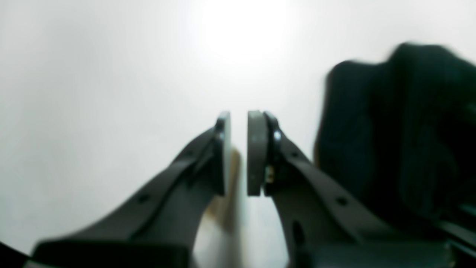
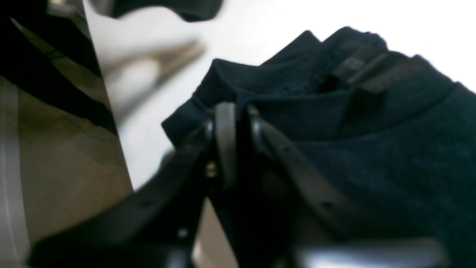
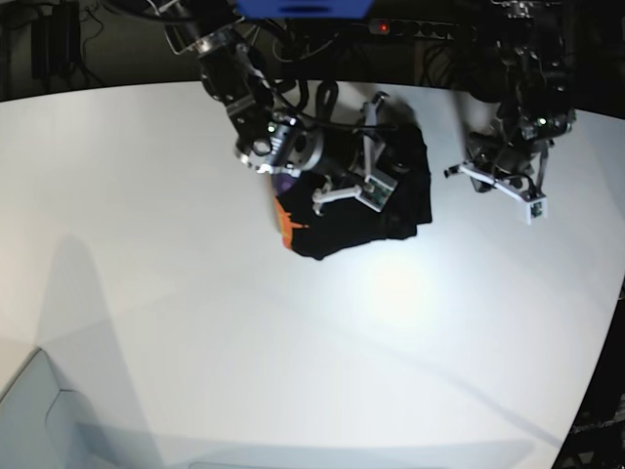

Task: Layout the t-shirt on the table in an organized manner, then fold the t-shirt properly
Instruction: 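Grasp the folded bundle edge with both grippers and fold it over, then press and square the folded bundle with the right gripper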

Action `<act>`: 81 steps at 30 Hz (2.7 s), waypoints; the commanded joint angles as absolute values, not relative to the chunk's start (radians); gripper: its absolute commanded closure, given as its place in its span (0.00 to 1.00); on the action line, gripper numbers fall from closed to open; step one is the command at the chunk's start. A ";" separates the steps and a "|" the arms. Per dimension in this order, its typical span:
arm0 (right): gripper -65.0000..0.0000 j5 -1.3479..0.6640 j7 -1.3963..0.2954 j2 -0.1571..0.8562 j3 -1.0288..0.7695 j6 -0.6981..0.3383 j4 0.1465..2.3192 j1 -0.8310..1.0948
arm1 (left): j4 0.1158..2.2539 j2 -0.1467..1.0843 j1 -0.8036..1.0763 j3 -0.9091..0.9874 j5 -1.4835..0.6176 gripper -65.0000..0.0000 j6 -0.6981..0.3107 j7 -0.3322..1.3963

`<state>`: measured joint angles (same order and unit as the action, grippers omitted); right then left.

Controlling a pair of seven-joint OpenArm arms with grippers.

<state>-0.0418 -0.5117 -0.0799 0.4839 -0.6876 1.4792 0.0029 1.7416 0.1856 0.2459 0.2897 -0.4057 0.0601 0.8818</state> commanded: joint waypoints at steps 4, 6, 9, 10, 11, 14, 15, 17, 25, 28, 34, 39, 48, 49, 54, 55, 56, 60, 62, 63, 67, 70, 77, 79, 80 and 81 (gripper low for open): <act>0.57 -0.064 -0.489 -0.090 0.489 -0.698 1.503 -0.005 | 1.773 0.197 0.249 0.338 -0.414 0.87 0.058 0.862; 0.48 -0.064 -0.489 -0.085 0.489 -0.698 1.531 -0.001 | 1.773 0.196 0.251 0.351 -0.414 0.87 0.058 0.862; 0.43 -0.064 -0.490 -0.054 0.486 -0.698 1.629 0.027 | 1.773 0.193 0.251 0.367 -0.415 0.87 0.058 0.862; 0.43 -0.064 -0.490 -0.045 0.486 -0.698 1.664 0.035 | 1.773 0.193 0.251 0.372 -0.415 0.87 0.058 0.862; 0.43 -0.064 -0.490 -0.035 0.484 -0.698 1.699 0.036 | 1.773 0.193 0.251 0.375 -0.415 0.87 0.058 0.862; 0.43 -0.064 -0.504 -0.012 0.475 -0.698 1.774 0.047 | 1.771 0.193 0.251 0.375 -0.415 0.87 0.058 0.862; 0.43 -0.064 -0.516 -0.007 0.447 -0.698 1.804 0.053 | 1.771 0.193 0.251 0.375 -0.415 0.87 0.058 0.862; 0.44 -0.064 -0.535 -0.007 0.395 -0.698 1.828 0.056 | 1.771 0.193 0.251 0.375 -0.415 0.87 0.058 0.860; 0.98 -0.065 -0.572 0.005 0.229 -0.698 1.808 0.015 | 1.767 0.188 0.240 0.369 -0.415 0.87 0.058 0.858; 1.00 -0.065 -0.572 0.002 0.206 -0.698 1.767 0.013 | 1.771 0.188 0.240 0.367 -0.415 0.87 0.058 0.857; 1.00 -0.065 -0.561 0.002 0.208 -0.698 1.693 0.021 | 1.768 0.188 0.240 0.369 -0.415 0.87 0.058 0.857; 1.00 -0.065 -0.559 0.001 0.211 -0.698 1.618 0.021 | 1.770 0.189 0.240 0.374 -0.415 0.87 0.058 0.857; 1.00 -0.061 -0.415 0.001 0.254 -0.698 1.417 0.013 | 1.771 0.193 0.240 0.374 -0.415 0.87 0.058 0.860; 1.00 -0.061 -0.390 0.001 0.260 -0.698 1.382 0.012 | 1.773 0.193 0.240 0.374 -0.415 0.87 0.058 0.860; 1.00 -0.061 -0.278 0.001 0.257 -0.698 1.296 0.010 | 1.773 0.193 0.240 0.374 -0.415 0.87 0.058 0.862; 1.00 -0.064 -0.271 0.001 0.254 -0.698 1.307 0.012 | 1.773 0.193 0.240 0.374 -0.415 0.87 0.058 0.862; 1.00 -0.065 -0.265 0.002 0.252 -0.698 1.326 0.013 | 1.773 0.193 0.240 0.375 -0.415 0.87 0.058 0.860; 1.00 -0.065 -0.274 0.004 0.229 -0.698 1.466 0.022 | 1.774 0.188 0.239 0.375 -0.424 0.87 0.058 0.855; 1.00 -0.065 -0.295 0.001 0.209 -0.698 1.529 0.035 | 1.774 0.189 0.239 0.375 -0.473 0.87 0.058 0.855; 0.99 -0.065 -0.315 0.001 0.203 -0.698 1.561 0.038 | 1.774 0.196 0.239 0.375 -0.510 0.87 0.058 0.855; 0.85 -0.065 -0.414 0.001 0.199 -0.698 1.667 0.036 | 1.782 0.220 0.239 0.377 -0.647 0.79 0.058 0.855; 0.74 -0.065 -0.463 0.001 0.197 -0.698 1.753 0.044 | 1.822 0.225 0.249 0.377 -0.736 0.57 0.058 0.863; 0.54 -0.064 -0.509 0.005 0.157 -0.698 1.886 0.088 | 1.888 0.219 0.303 0.374 -0.877 0.19 0.058 0.863; 0.52 -0.064 -0.509 0.004 0.137 -0.698 1.888 0.091 | 1.874 0.217 0.306 0.366 -0.901 0.18 0.058 0.863; 0.51 -0.064 -0.509 0.004 0.130 -0.698 1.888 0.091 | 1.860 0.217 0.306 0.366 -0.912 0.18 0.058 0.863; 0.52 -0.064 -0.509 0.005 0.124 -0.698 1.888 0.091 | 1.844 0.216 0.305 0.366 -0.918 0.18 0.058 0.863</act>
<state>-0.0418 -0.5381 0.0078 0.1242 -0.6933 1.8694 0.1028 1.8324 0.2100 0.3058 0.3637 -0.8803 0.0475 0.8719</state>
